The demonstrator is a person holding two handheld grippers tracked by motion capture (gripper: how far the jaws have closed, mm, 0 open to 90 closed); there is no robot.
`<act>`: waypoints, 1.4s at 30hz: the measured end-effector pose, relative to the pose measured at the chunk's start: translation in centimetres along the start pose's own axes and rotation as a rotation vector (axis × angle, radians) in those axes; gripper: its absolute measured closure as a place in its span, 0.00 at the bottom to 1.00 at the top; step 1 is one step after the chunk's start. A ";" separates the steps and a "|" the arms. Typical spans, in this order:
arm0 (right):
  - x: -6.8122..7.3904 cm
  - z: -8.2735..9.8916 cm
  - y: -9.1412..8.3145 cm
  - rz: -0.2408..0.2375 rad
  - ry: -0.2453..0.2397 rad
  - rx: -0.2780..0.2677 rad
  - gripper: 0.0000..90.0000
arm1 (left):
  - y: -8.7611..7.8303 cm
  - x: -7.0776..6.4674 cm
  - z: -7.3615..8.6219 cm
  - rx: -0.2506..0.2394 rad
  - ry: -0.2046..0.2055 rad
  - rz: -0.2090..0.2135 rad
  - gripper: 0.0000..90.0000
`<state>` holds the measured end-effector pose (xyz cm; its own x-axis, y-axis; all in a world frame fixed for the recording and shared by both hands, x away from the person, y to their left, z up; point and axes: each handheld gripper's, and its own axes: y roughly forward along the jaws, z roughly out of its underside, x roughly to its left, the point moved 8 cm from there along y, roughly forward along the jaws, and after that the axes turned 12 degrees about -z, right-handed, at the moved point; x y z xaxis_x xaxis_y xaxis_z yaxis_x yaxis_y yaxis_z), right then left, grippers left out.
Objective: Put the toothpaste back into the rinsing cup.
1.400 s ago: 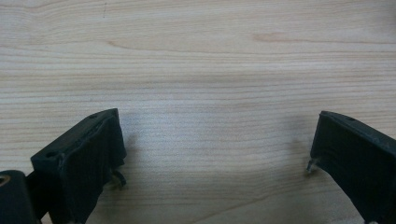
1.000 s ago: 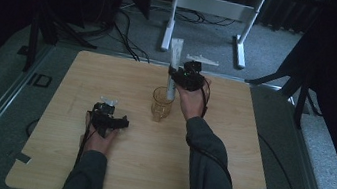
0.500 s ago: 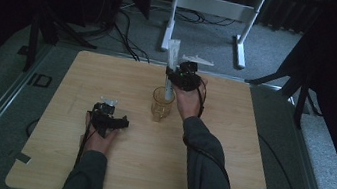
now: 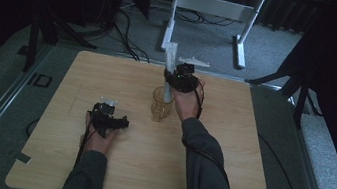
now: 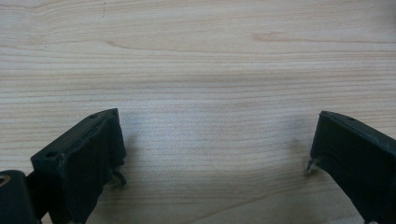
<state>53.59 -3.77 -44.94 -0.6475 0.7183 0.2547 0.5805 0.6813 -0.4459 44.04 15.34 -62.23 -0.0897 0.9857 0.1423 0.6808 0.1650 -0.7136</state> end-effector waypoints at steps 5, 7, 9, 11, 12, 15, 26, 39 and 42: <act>-0.2 0.6 0.2 0.002 0.002 0.006 0.77 | 0.0 0.0 0.0 0.001 0.001 0.001 0.02; -0.2 0.7 0.2 0.002 0.003 0.006 0.77 | 0.0 0.0 0.0 0.001 0.001 0.001 0.02; -0.1 0.7 0.3 0.002 0.000 0.005 0.77 | 0.0 0.0 0.0 0.001 0.001 0.001 0.02; 0.0 0.6 0.2 0.000 -0.007 -0.002 0.77 | 0.0 0.0 0.0 0.000 0.000 0.000 0.02; 0.1 0.4 0.2 0.002 -0.011 -0.010 0.77 | 0.0 0.0 0.0 0.000 0.000 0.000 0.02; 0.3 0.1 0.2 -0.002 -0.013 -0.012 0.77 | 0.0 0.0 0.0 0.000 0.000 0.000 0.02; -0.8 2.5 1.6 0.018 0.006 0.034 0.77 | 0.0 0.0 0.0 -0.001 0.002 0.000 0.02; -1.3 7.1 2.4 0.010 0.000 0.118 0.70 | 0.0 0.0 0.0 0.000 0.003 0.000 0.03; -1.3 6.9 1.8 -0.001 0.006 0.101 0.65 | 0.0 0.0 0.0 0.000 0.004 0.000 0.03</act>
<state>52.00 -4.44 -52.01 -0.6452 0.7183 0.2602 0.5265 0.6648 -0.5299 44.00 15.32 -62.22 -0.0868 0.9857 0.1444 0.6810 0.1645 -0.7135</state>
